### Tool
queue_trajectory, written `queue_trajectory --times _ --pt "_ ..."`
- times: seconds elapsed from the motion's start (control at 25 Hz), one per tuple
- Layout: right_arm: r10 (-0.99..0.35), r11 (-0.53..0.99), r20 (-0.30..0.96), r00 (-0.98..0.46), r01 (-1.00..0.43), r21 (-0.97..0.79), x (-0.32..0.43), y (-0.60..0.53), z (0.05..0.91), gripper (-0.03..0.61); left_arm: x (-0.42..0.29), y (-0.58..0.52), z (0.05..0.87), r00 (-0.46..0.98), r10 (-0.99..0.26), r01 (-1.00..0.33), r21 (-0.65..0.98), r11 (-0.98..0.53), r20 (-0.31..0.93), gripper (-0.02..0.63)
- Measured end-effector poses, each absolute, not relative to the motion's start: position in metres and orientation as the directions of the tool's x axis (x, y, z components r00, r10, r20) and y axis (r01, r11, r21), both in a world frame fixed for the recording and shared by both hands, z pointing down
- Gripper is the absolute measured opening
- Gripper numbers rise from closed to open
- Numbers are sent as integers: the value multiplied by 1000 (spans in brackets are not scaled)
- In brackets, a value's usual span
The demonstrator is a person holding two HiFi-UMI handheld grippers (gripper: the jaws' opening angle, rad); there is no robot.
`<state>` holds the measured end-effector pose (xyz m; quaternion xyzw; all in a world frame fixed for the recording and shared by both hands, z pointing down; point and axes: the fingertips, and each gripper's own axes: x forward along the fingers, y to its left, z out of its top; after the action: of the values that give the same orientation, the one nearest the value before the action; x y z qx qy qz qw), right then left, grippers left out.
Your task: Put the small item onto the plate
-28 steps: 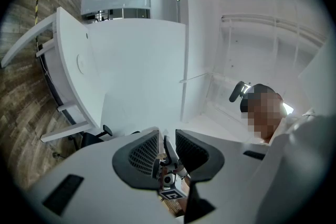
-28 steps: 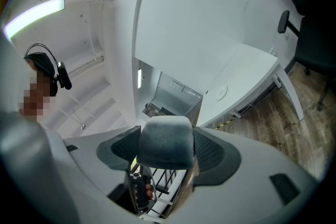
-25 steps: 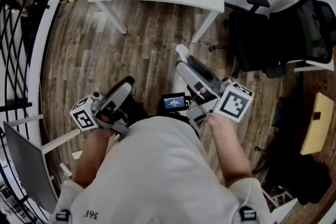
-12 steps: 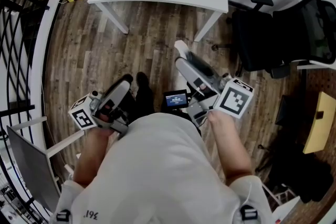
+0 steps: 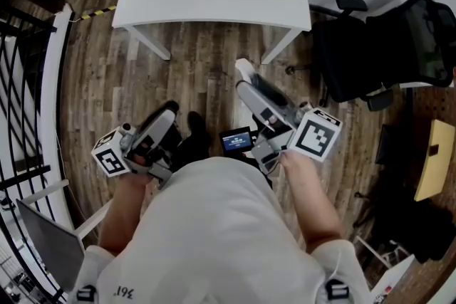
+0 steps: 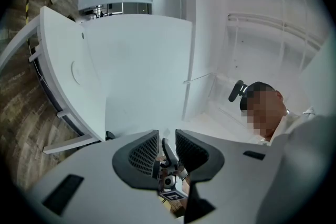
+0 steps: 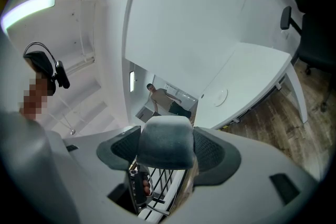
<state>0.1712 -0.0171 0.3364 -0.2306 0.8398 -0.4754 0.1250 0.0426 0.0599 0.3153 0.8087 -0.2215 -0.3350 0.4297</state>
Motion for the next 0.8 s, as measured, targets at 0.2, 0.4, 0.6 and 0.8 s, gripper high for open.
queue_trajectory --times 0.2,0.4,0.6,0.8 --pt "-530 427 33 -848 -300 -853 135 -51 341 314 5 22 317 695 -623 -44 844 -534 -359 104" --pt "-557 399 64 -828 -334 -854 94 -80 342 314 -34 -11 320 716 -600 -10 854 -520 -358 104" --pt "-579 394 77 -812 -361 -845 61 -106 336 314 -72 -39 320 738 -578 -2 856 -517 -347 104" --pt "-583 395 96 -807 -384 -834 33 -126 336 314 -106 -58 326 740 -580 -10 857 -515 -340 104"
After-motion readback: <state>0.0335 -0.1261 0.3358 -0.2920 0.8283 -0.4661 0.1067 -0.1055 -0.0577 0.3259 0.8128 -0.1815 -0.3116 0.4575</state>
